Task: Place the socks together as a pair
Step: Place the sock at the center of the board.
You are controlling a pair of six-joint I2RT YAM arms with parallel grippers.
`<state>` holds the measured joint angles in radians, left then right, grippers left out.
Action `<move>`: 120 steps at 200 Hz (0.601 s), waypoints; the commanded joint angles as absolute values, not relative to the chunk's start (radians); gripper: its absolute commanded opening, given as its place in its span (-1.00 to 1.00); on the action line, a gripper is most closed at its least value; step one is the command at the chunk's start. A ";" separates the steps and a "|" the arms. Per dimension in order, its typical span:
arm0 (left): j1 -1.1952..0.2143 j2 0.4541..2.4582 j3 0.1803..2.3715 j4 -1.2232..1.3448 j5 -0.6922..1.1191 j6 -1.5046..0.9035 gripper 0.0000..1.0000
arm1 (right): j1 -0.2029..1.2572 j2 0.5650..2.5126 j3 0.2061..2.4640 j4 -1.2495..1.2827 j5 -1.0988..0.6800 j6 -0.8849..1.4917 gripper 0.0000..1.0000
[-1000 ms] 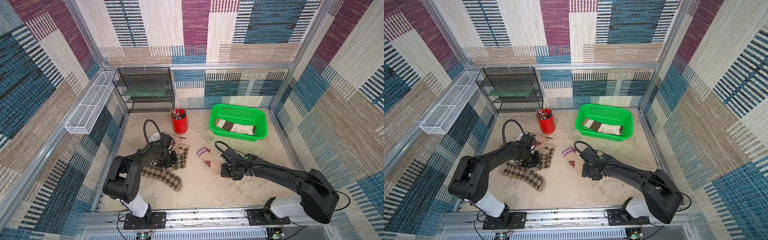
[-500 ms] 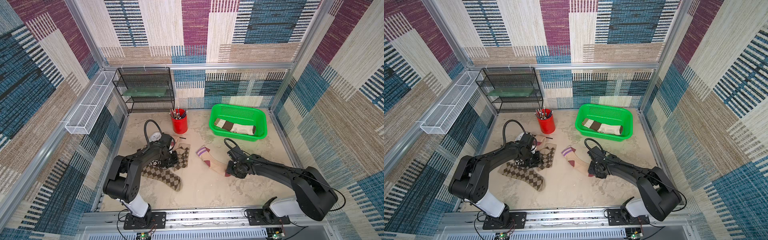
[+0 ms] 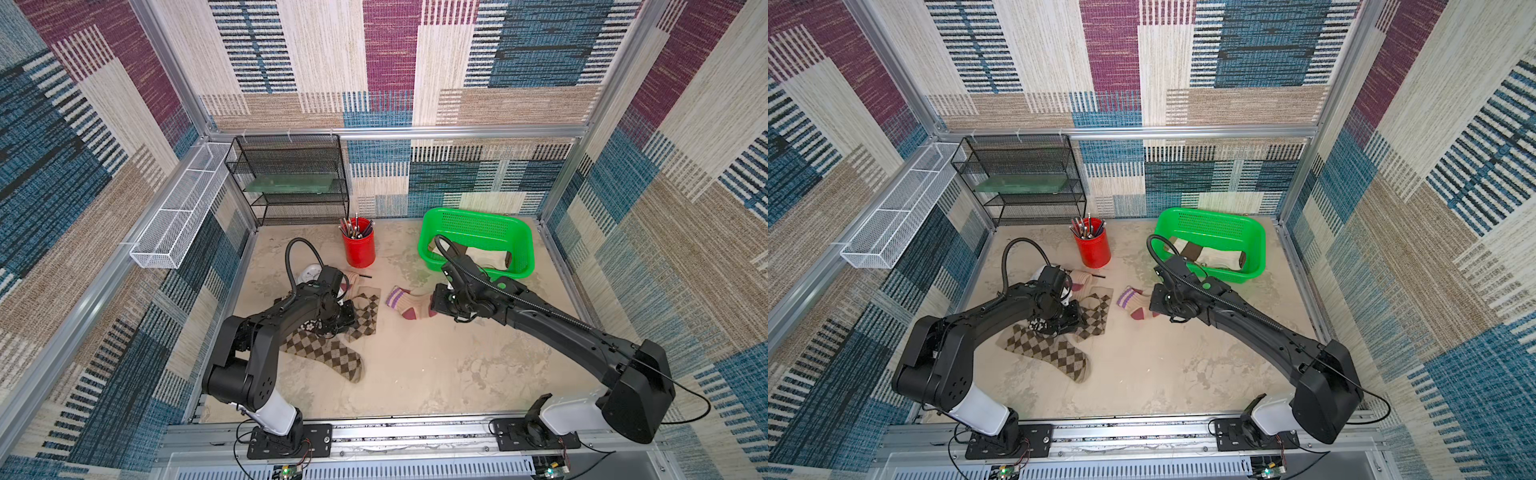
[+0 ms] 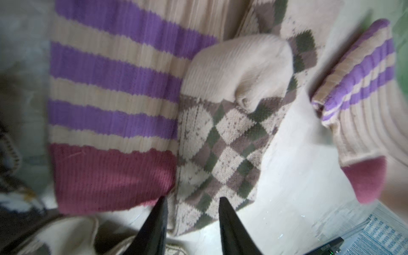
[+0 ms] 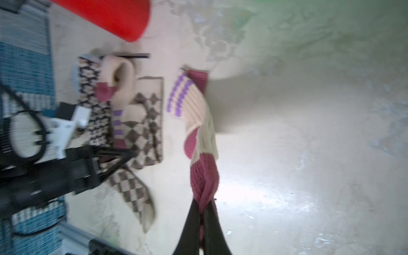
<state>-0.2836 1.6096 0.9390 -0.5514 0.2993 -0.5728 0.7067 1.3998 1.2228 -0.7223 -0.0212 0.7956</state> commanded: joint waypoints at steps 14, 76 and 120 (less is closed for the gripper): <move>-0.278 1.603 0.955 -0.572 0.311 -0.525 -0.22 | 0.727 1.453 1.454 -0.735 -0.118 0.754 -1.00; -0.265 1.601 0.980 -0.592 0.292 -0.512 -0.22 | 0.728 1.586 1.819 -0.680 -0.274 0.719 -1.00; -0.262 1.607 0.983 -0.588 0.280 -0.513 -0.22 | 0.688 1.512 1.634 -0.665 -0.375 0.654 -1.00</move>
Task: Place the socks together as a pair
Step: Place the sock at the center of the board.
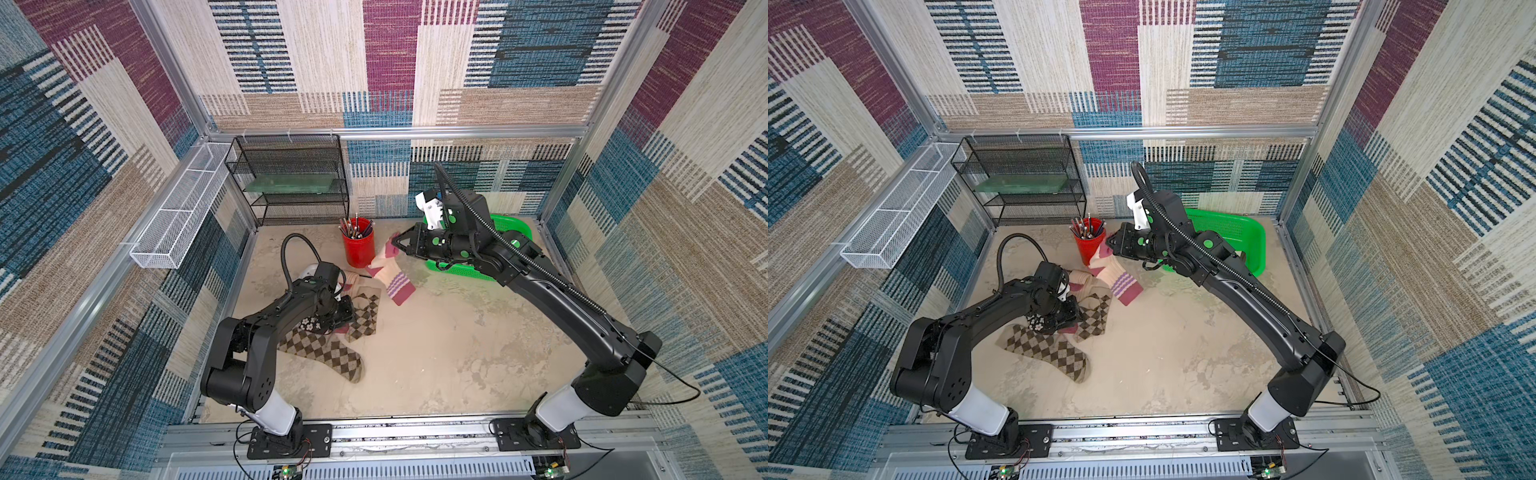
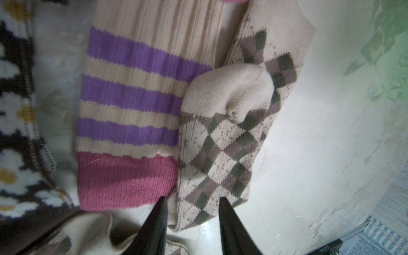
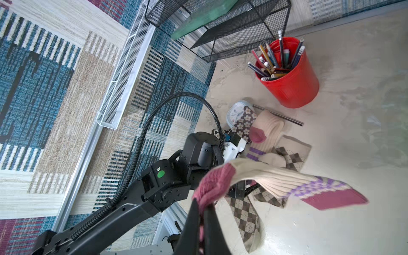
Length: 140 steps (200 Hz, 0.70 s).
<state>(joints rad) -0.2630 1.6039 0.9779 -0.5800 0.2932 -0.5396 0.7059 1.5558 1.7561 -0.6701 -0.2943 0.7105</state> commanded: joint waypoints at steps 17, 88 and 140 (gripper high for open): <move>-0.262 1.610 0.977 -0.579 0.281 -0.519 -0.22 | 0.672 1.426 1.399 -0.626 -0.399 0.615 -1.00; -0.270 1.611 0.969 -0.568 0.275 -0.544 -0.19 | 0.522 0.991 0.677 -0.669 -0.359 0.661 -0.98; -0.282 1.610 0.967 -0.571 0.270 -0.550 -0.15 | 0.413 0.961 0.569 -0.747 -0.228 0.651 -0.86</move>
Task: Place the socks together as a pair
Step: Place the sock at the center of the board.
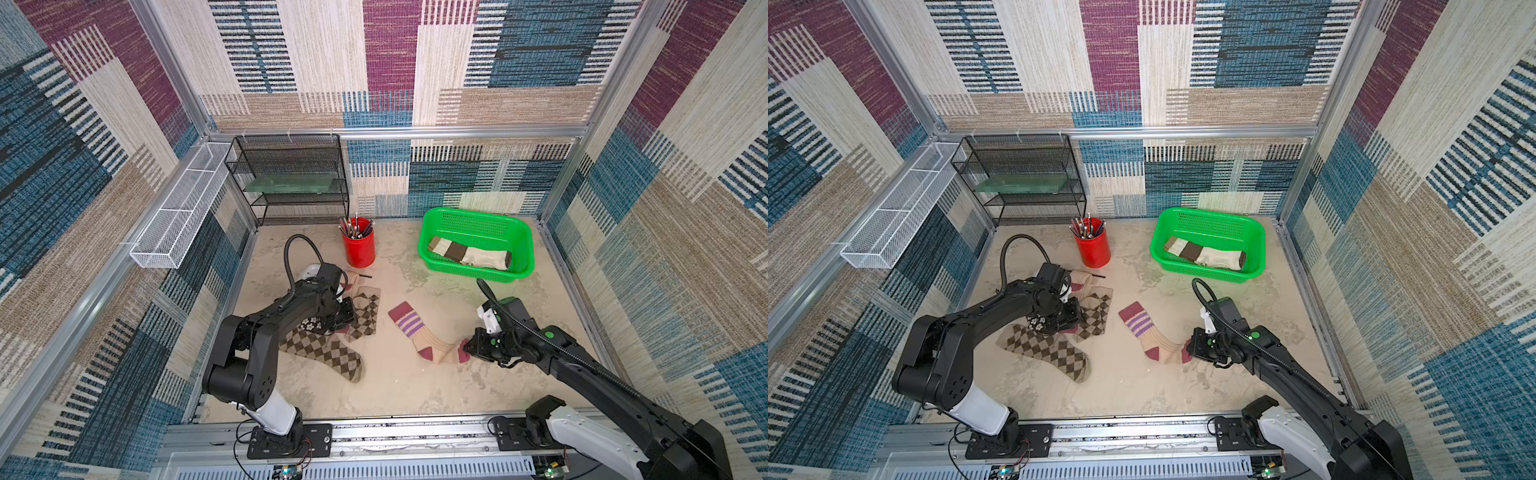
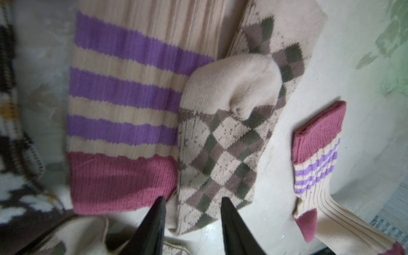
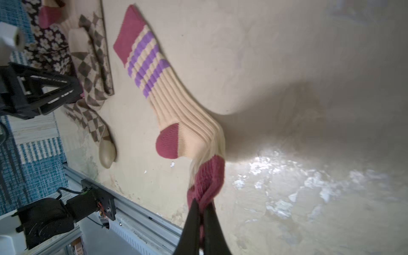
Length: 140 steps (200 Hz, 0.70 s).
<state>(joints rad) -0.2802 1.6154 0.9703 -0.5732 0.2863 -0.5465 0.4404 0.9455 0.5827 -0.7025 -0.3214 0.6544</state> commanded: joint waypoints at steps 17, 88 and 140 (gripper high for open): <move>-0.282 1.600 0.969 -0.578 0.254 -0.549 -0.14 | 0.386 0.998 0.573 -0.807 -0.155 0.654 -0.82; -0.282 1.557 0.976 -0.584 0.257 -0.563 0.07 | 0.347 1.036 0.603 -0.828 0.038 0.719 0.06; -0.278 1.440 1.027 -0.698 0.251 -0.553 0.34 | 0.451 0.980 0.679 -0.698 -0.125 0.756 0.17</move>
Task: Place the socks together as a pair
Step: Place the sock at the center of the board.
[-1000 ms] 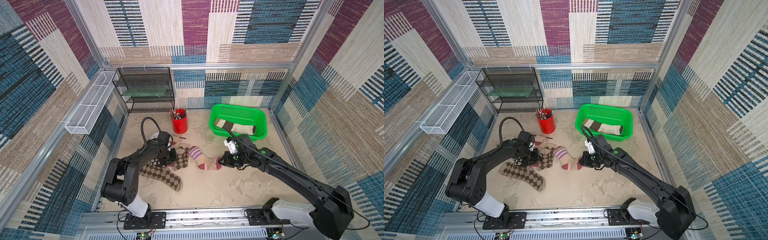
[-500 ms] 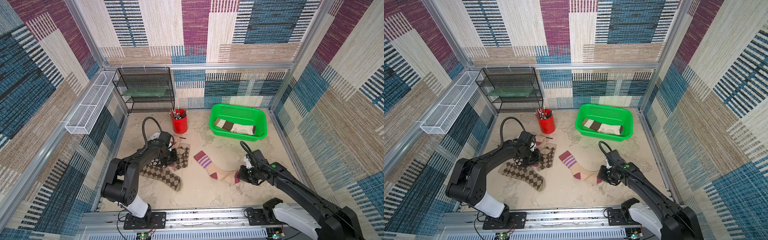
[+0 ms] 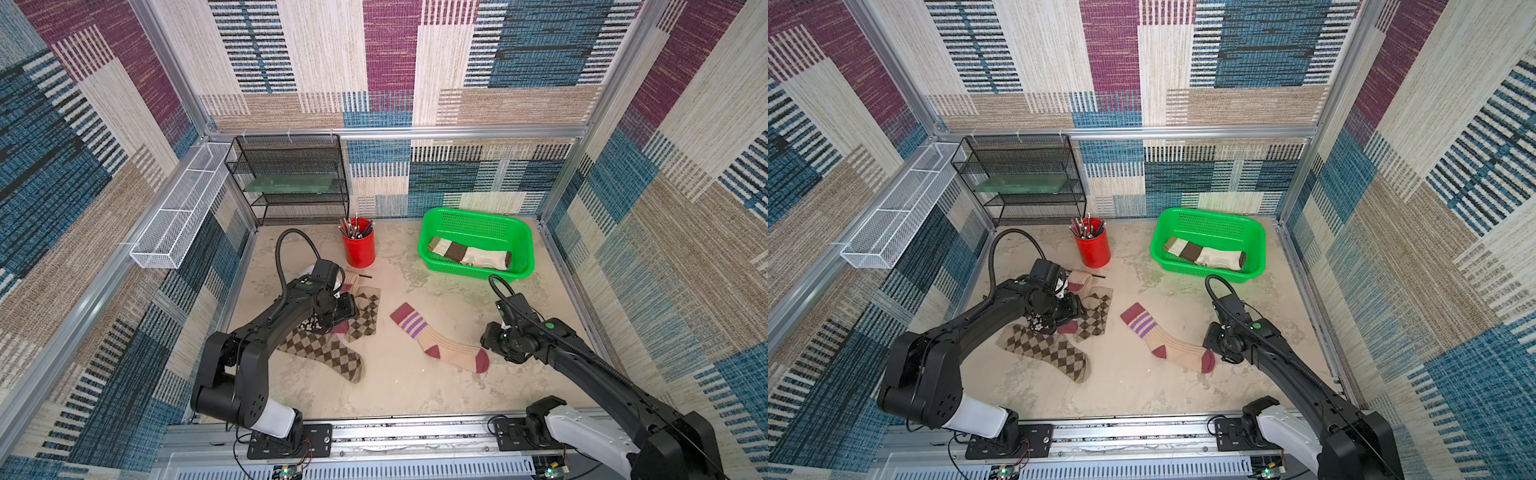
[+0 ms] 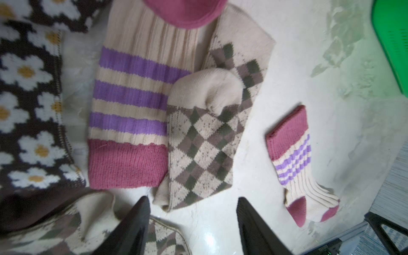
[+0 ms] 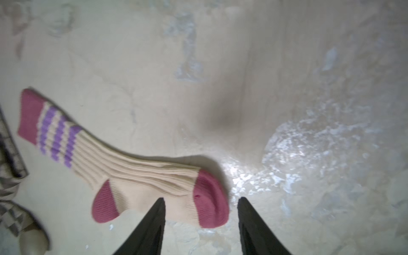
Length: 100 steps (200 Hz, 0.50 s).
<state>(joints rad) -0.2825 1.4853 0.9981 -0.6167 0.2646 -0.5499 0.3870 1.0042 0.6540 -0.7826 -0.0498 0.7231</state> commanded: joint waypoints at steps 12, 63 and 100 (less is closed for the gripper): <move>-0.275 1.416 1.045 -0.751 0.231 -0.542 0.37 | 0.512 0.967 0.674 -0.648 -0.170 0.770 0.28; -0.186 1.451 1.075 -0.787 0.158 -0.472 0.57 | 0.744 0.968 0.638 -0.492 -0.125 0.805 0.67; -0.181 1.667 1.248 -0.830 0.177 -0.391 0.38 | 0.779 0.986 0.603 -0.415 -0.110 0.809 0.85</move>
<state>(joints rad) -0.1844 1.5639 1.1679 -0.7849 0.1833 -0.4770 0.7719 0.9730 0.6140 -0.5041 -0.1371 0.7971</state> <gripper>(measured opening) 0.721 0.910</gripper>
